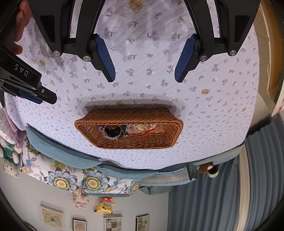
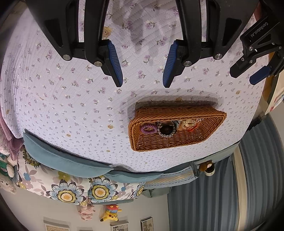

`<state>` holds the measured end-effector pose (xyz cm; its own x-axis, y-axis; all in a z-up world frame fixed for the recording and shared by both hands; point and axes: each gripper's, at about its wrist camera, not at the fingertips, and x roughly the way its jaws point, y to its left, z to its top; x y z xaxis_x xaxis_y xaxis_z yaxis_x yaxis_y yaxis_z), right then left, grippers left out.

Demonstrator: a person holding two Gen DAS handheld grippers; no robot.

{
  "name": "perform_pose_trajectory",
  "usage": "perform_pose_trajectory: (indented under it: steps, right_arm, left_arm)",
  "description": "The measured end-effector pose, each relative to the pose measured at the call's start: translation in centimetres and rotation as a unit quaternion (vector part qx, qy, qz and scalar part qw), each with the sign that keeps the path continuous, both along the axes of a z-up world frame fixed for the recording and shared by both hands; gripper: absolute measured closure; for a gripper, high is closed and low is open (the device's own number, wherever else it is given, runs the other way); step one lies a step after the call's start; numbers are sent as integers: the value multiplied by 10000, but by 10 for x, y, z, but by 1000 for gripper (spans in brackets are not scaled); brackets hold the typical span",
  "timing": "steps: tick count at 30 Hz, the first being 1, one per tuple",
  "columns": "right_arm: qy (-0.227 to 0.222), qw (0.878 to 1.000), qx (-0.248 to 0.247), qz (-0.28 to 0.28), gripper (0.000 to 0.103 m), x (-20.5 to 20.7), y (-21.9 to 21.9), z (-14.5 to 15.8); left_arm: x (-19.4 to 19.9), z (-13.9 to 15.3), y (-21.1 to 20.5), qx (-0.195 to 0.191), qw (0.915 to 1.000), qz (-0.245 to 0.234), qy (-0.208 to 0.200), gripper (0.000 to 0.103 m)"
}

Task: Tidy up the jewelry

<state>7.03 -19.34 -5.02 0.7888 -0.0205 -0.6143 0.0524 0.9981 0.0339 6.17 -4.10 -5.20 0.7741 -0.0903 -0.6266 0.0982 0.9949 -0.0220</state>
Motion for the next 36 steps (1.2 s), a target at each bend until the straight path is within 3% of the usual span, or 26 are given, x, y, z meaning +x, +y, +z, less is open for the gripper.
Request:
perform_pose_trajectory:
  steps: [29,36]
  right_arm:
    - [44,10000,-21,68,53,0,3,-3]
    - [50,10000,-30,65,53,1,4,-3]
  left_arm:
    - [1,-3,0,106,9999,76,75,32]
    - [1,0,2,189,9997,161,-61,32]
